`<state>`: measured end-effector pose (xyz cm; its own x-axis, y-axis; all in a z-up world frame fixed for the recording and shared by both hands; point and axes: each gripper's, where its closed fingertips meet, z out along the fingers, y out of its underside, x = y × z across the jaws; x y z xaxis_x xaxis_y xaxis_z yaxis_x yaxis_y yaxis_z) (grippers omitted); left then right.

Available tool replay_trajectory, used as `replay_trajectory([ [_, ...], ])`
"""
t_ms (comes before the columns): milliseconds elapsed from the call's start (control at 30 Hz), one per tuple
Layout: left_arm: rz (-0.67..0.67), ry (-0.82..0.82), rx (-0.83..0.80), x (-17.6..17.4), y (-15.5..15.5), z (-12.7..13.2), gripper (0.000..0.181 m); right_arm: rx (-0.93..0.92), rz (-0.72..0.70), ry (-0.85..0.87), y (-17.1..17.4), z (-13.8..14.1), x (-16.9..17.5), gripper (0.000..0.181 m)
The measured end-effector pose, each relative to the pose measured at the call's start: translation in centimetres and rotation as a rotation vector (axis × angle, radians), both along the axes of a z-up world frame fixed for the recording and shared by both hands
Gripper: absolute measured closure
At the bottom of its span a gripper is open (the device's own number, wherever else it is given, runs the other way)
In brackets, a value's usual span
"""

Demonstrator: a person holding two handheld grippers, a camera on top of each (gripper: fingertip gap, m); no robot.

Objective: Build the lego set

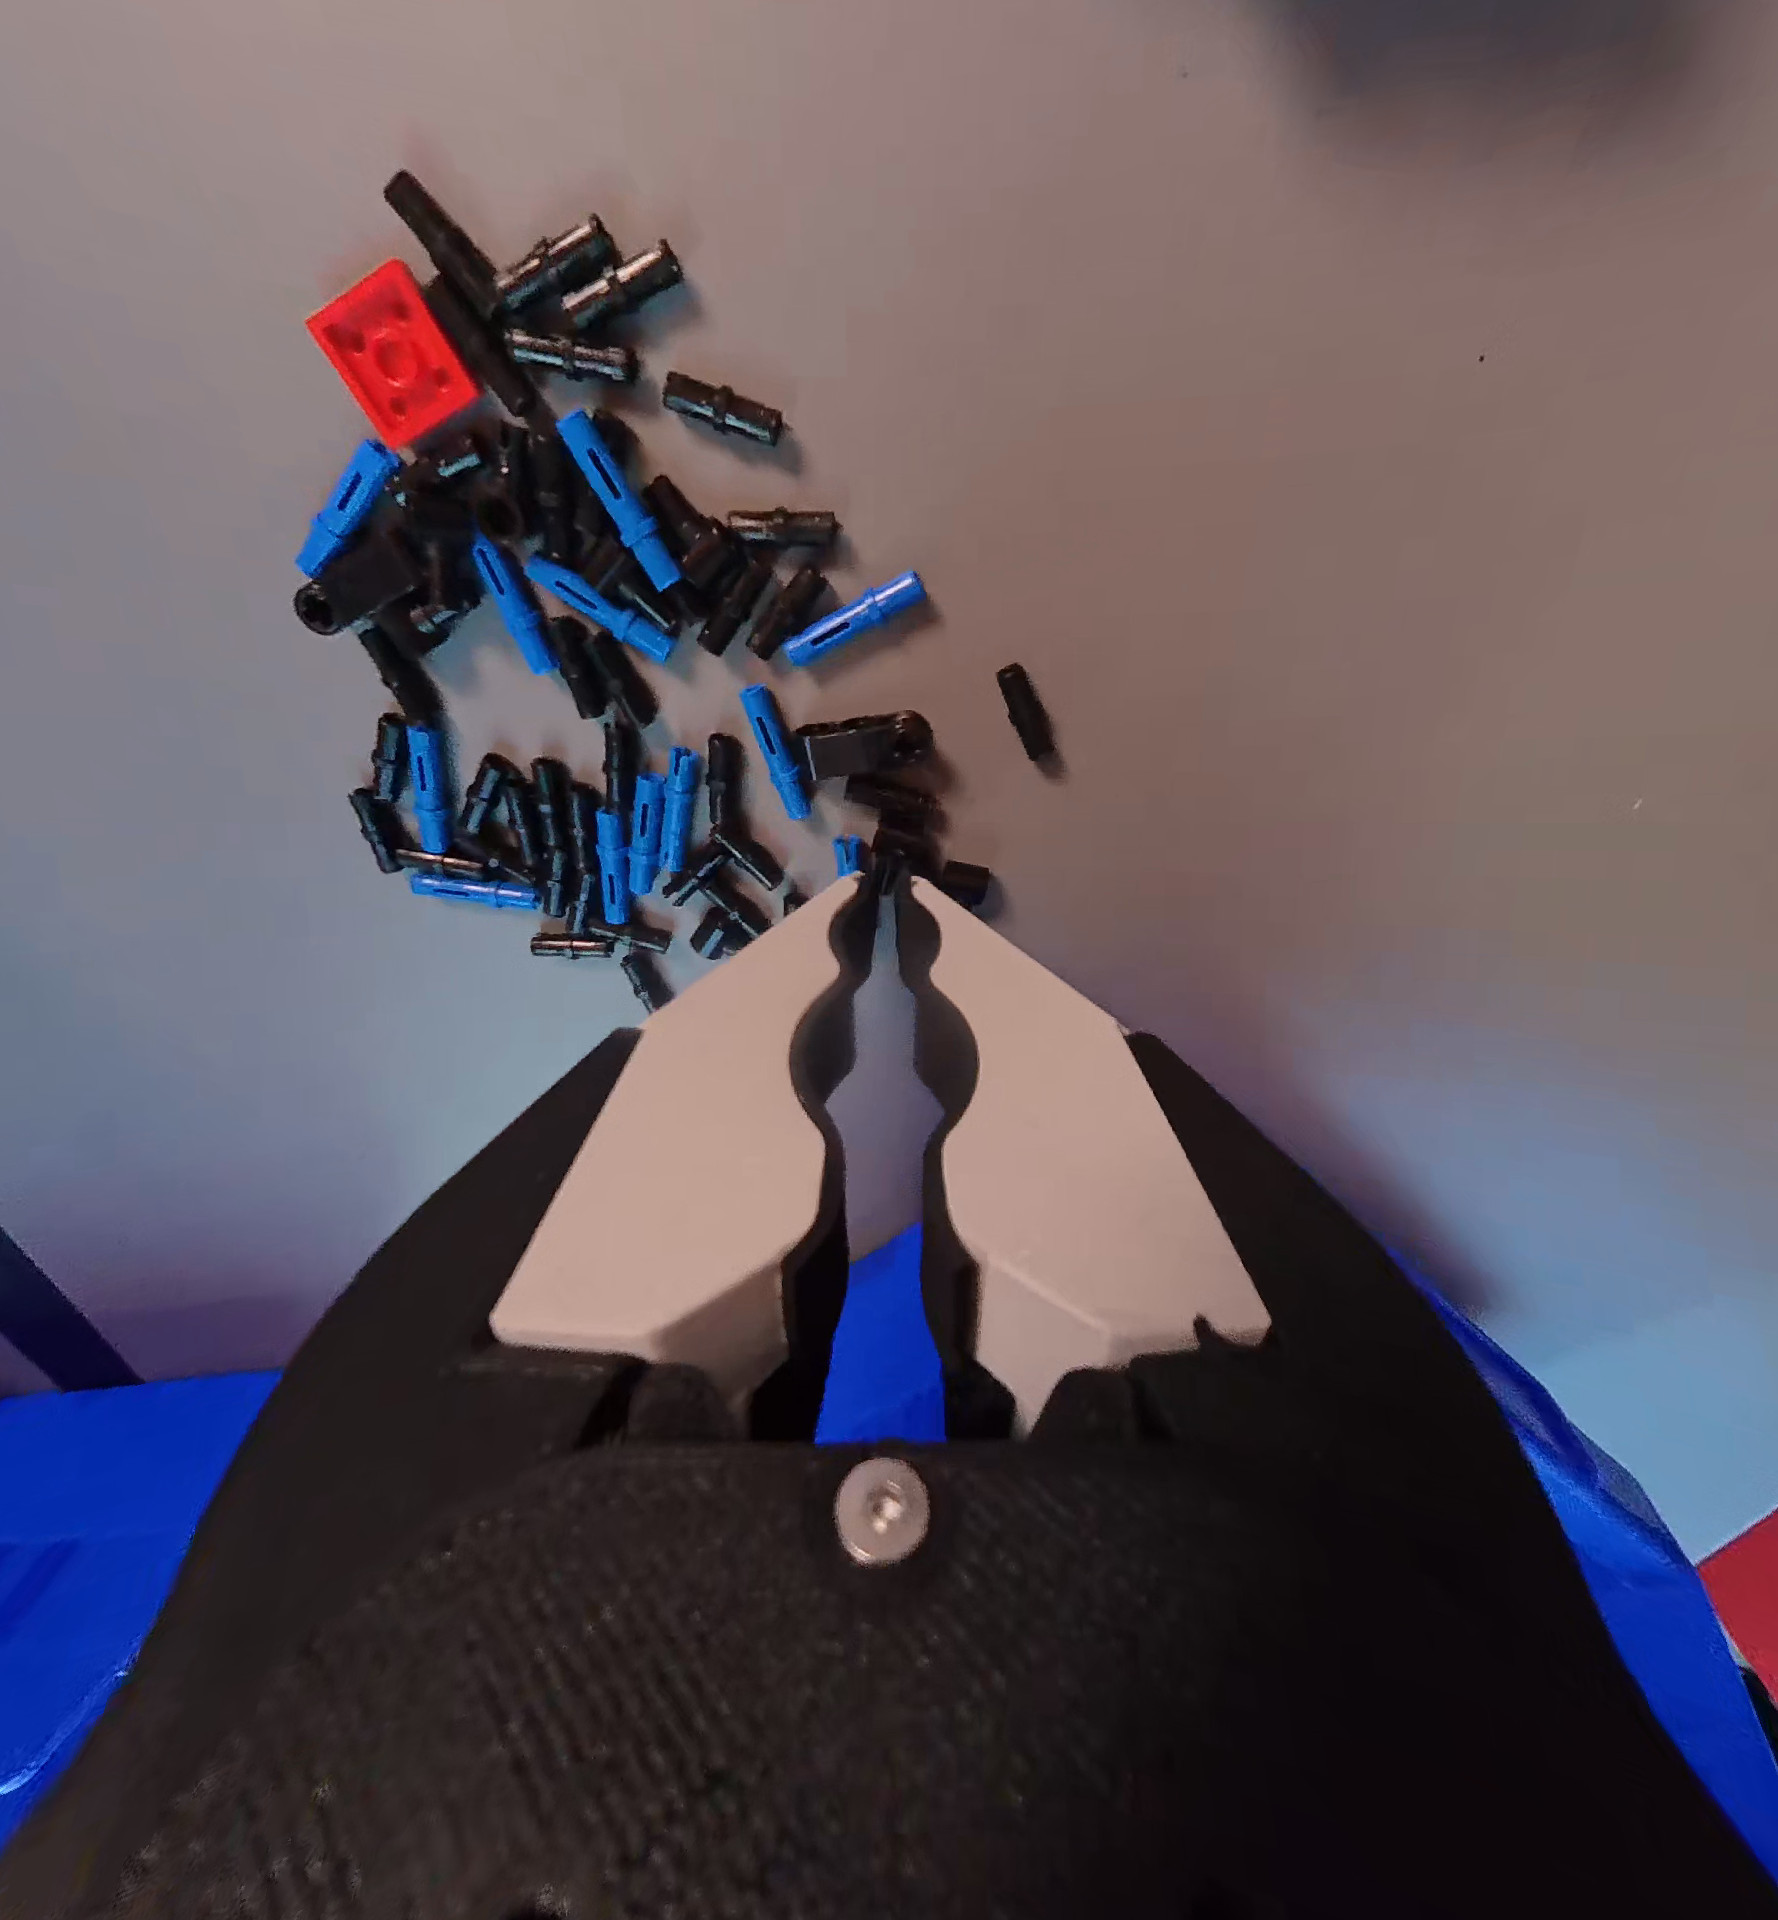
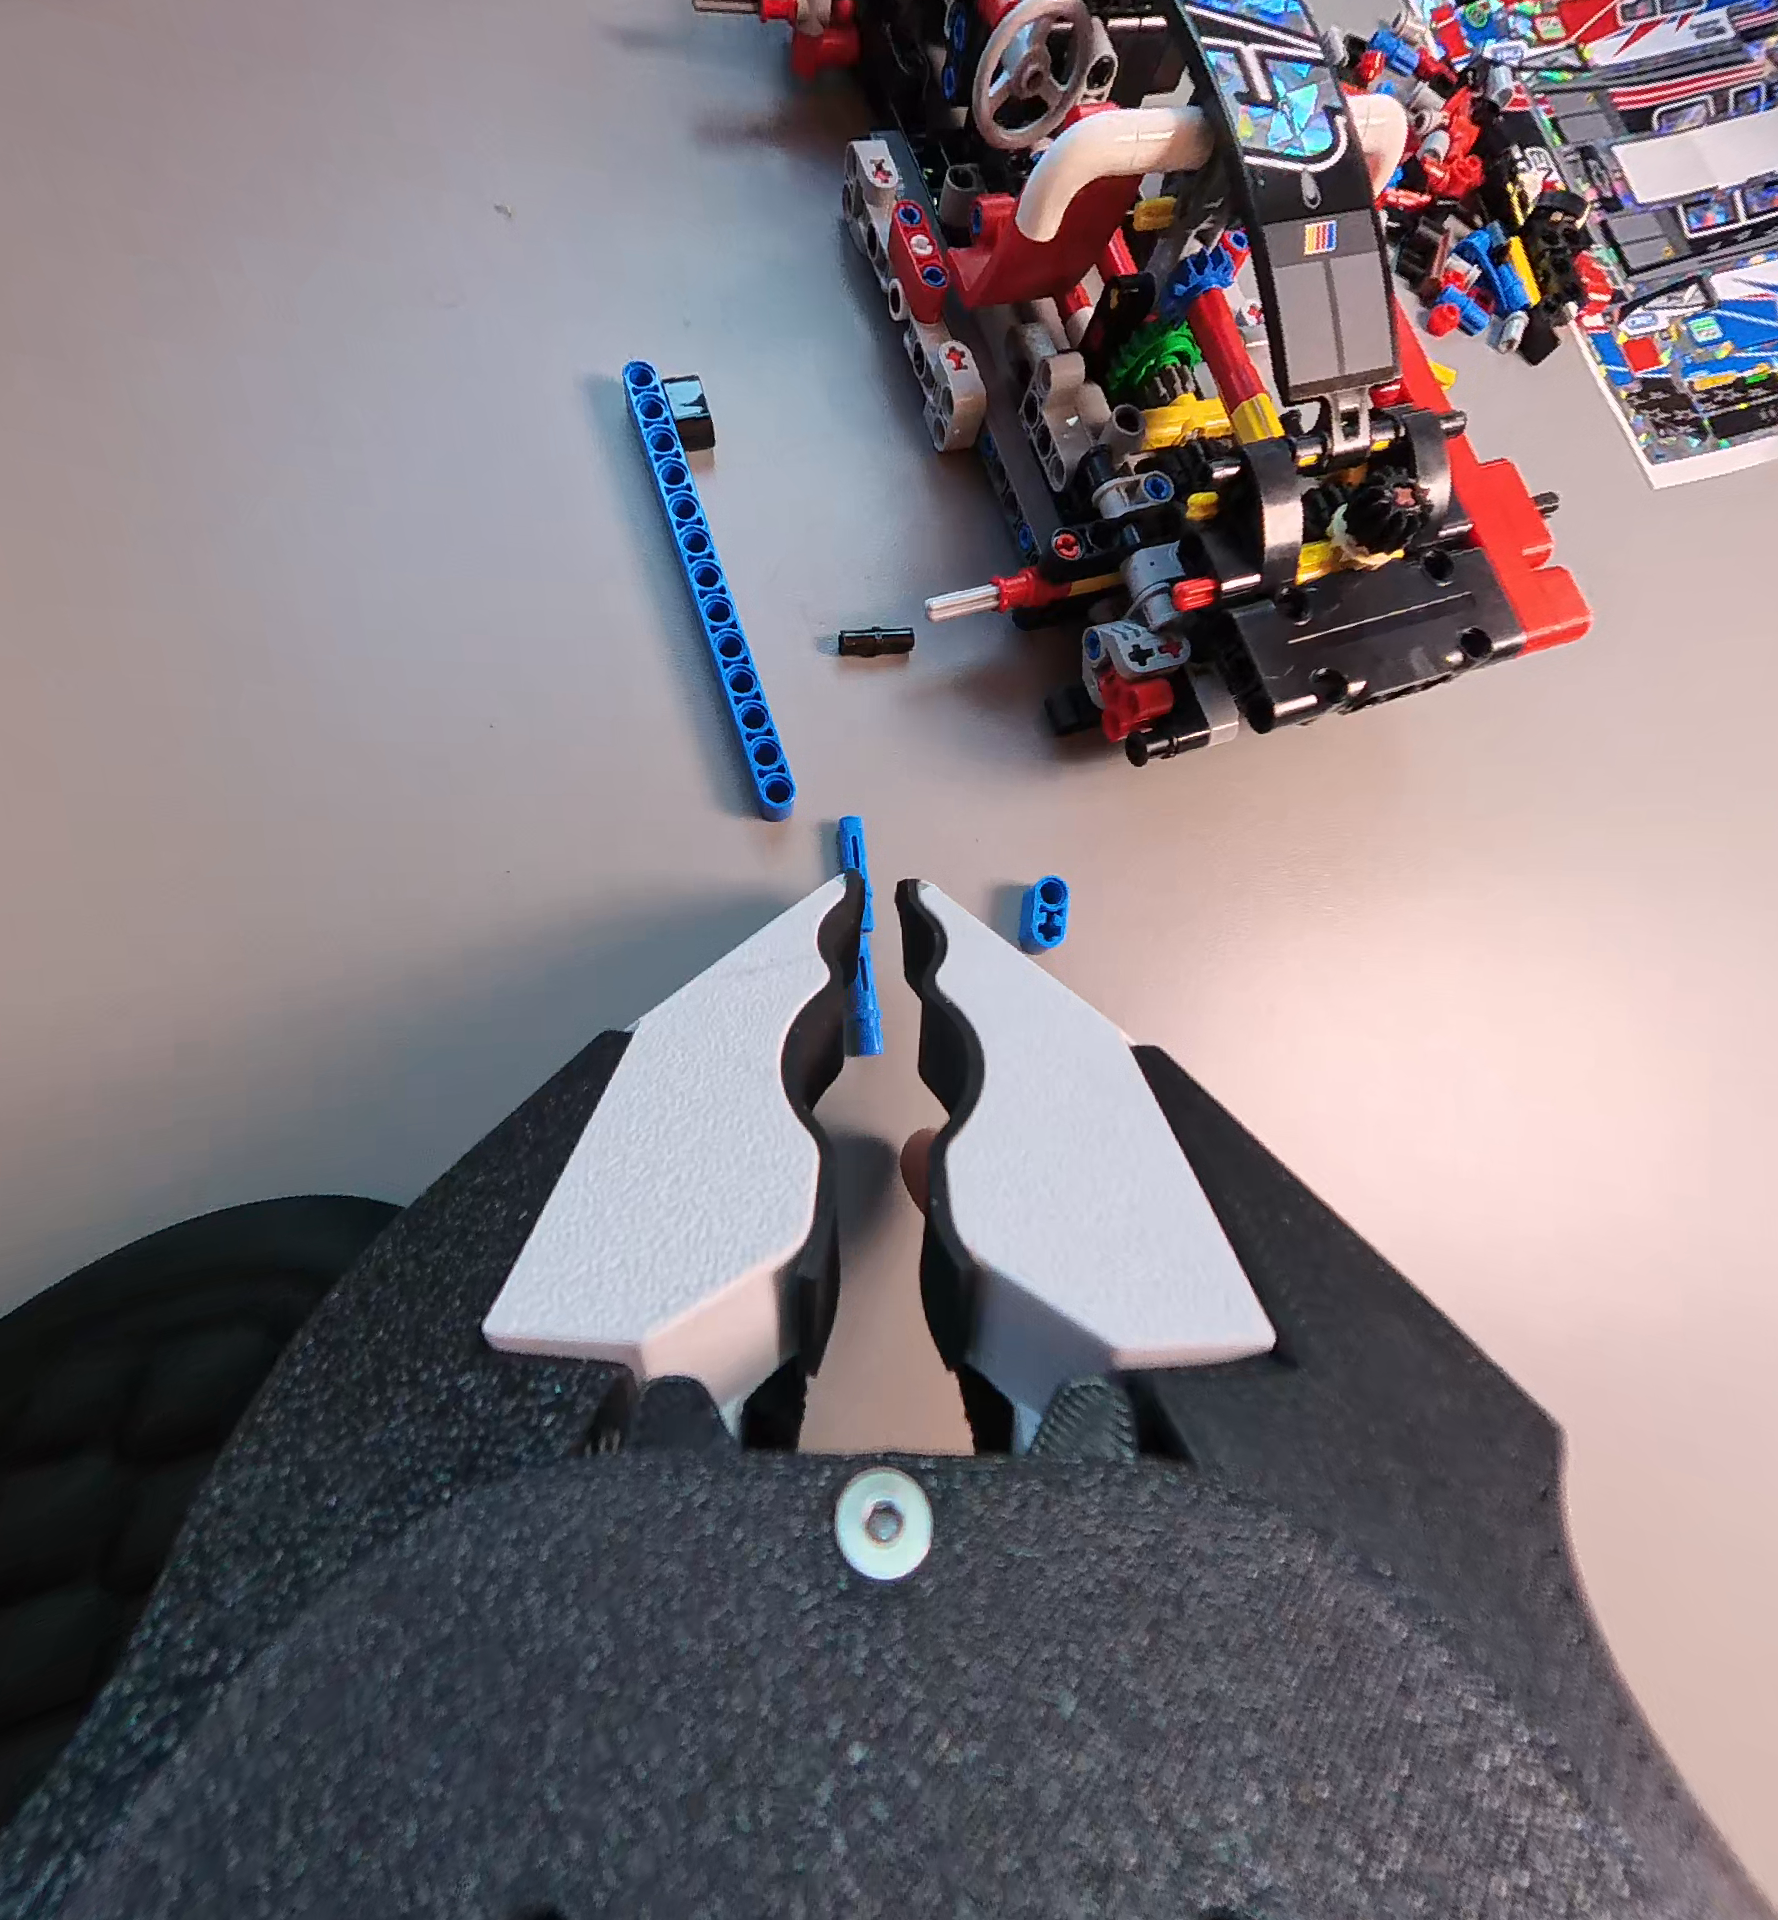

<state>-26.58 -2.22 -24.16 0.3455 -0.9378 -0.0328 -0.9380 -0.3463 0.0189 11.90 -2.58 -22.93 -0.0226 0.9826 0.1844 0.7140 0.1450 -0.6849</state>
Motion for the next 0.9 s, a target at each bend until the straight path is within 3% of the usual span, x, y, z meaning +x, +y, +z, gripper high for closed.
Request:
replay_trajectory([
  [100,0.017,-0.05,0.006,0.3,0.1,0.5,0.179,-0.004,0.004,0.003,-0.1,0.0,0.0,0.177],
  [267,0.039,0.002,0.045,-1.0,0.9,0.2,0.174,-0.004,0.005,0.006,0.0,-0.1,-0.1,0.177],
  [900,0.039,0.009,0.032,-0.5,0.2,-0.4,0.178,-0.009,0.007,0.007,-0.2,-0.4,-0.1,0.177],
])
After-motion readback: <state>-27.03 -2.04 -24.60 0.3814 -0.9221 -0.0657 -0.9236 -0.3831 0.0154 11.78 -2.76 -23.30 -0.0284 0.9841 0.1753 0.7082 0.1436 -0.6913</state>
